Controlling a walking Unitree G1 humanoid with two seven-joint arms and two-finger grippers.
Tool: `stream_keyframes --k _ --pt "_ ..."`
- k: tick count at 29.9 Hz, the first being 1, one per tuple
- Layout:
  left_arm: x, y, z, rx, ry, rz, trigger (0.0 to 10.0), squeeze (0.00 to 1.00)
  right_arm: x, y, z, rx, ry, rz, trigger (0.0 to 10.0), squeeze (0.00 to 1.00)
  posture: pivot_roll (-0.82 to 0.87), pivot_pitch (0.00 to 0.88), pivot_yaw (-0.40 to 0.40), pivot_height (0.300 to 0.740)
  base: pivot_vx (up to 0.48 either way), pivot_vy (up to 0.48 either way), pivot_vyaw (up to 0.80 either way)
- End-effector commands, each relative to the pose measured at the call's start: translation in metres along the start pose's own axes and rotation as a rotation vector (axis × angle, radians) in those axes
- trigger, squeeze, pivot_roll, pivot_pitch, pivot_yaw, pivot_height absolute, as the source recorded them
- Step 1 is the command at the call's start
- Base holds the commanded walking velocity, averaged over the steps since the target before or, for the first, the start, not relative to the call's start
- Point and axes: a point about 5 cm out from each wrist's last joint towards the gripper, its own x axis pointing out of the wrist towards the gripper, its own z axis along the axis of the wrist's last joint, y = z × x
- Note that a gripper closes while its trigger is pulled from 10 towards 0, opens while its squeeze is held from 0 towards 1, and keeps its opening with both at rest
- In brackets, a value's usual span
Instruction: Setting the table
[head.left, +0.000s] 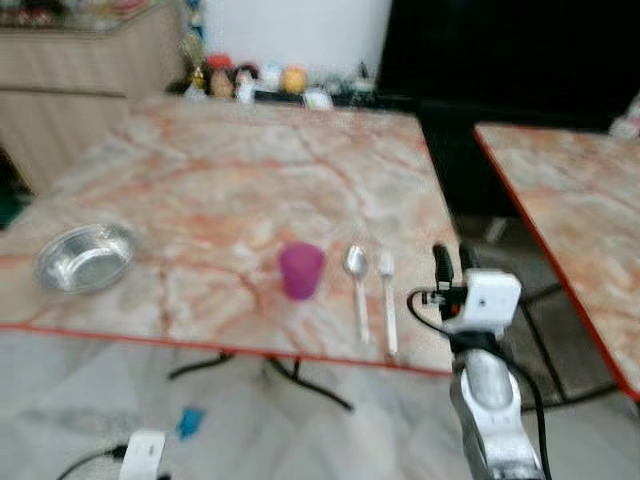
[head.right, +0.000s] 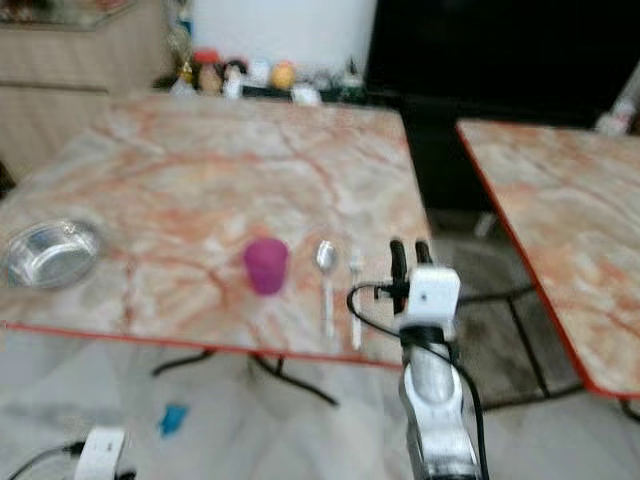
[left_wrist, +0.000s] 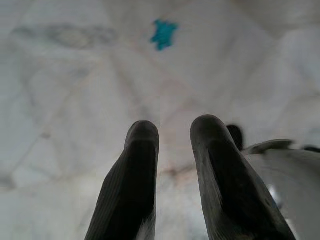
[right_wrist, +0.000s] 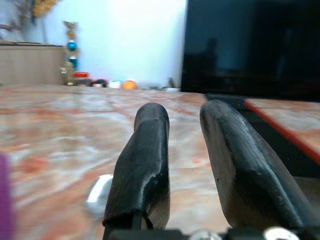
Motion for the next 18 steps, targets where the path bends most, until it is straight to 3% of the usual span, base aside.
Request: stream_keyframes --k 1,3,11,18 --pt "-0.001 -0.0042 -0.007 0.01 0.024 -0.013 10.0 0.0 -0.0001 -0.0049 0.0008 -0.002 -0.006 -0.011 10.0 0.0 0.08 0.0 -0.038 0.74 0.0 0.382 0.69" --pt "-0.0011 -0.0034 -0.0072 0.008 0.025 -0.011 10.0 0.0 0.0 -0.0035 -0.0002 -0.006 -0.001 -0.002 10.0 0.0 0.08 0.0 -0.04 0.74 0.0 0.382 0.61" --pt "-0.0015 0.0013 -0.0071 0.002 0.025 -0.004 10.0 0.0 -0.0001 -0.004 -0.0009 0.006 0.007 0.002 10.0 0.0 0.08 0.0 -0.042 0.74 0.0 0.382 0.0" --pt "-0.001 -0.0044 -0.007 -0.002 0.022 -0.01 10.0 0.0 0.0001 -0.0049 -0.0012 0.012 0.009 0.002 10.0 0.0 0.09 0.0 -0.046 0.74 0.0 0.384 0.0"
